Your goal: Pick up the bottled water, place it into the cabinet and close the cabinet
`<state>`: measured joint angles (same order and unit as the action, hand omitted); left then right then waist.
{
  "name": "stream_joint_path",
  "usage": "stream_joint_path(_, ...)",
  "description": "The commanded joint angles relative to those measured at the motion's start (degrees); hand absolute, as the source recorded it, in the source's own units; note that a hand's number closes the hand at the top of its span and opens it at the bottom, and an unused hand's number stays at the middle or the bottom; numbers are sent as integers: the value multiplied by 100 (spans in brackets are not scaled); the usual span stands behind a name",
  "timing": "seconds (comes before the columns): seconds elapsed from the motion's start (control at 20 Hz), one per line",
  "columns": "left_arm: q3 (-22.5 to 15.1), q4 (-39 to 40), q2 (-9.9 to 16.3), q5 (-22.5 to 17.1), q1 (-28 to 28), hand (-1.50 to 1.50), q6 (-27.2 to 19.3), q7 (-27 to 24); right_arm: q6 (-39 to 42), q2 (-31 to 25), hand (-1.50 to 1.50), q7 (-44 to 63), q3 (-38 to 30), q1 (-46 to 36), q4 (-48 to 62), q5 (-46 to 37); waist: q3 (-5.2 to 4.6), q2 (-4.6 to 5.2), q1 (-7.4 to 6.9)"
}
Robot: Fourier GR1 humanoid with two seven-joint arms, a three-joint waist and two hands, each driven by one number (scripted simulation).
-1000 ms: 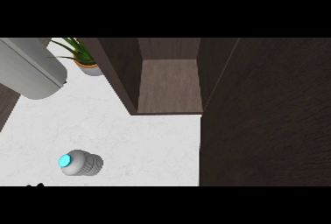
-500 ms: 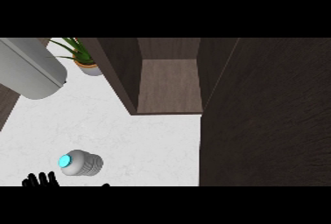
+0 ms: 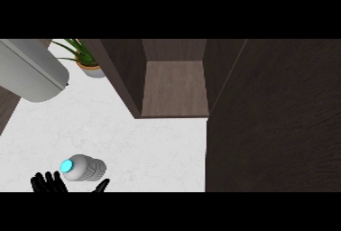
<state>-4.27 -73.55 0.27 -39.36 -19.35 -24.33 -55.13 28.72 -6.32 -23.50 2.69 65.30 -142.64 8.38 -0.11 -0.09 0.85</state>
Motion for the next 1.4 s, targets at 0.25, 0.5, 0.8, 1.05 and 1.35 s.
stream_joint_path(0.25, 550, 1347, 91, -285, 656, -150, 768, -498, 80, -157, -150, 336, -561, 236, -816, 719, 2, 8, -22)
stream_joint_path(0.5, 501, 1901, -26, -505, 949, -150, 1543, -870, 221, 18, -150, -89, -471, 485, -657, 520, -2, -3, 21)
stream_joint_path(0.8, 679, 2037, -23, -548, 1414, -150, 1942, -989, 192, -12, -150, 160, -467, 366, -852, 600, 1, 15, -45)
stream_joint_path(1.05, 960, 2209, 158, -652, 1664, 150, 2212, -895, 528, -5, -150, -244, -636, 683, -787, 513, 2, -5, 21)
stream_joint_path(1.35, 843, 2572, -25, -607, 1898, 150, 2300, -1242, 625, 75, -150, -413, -722, 560, -488, 444, 3, -1, 14)
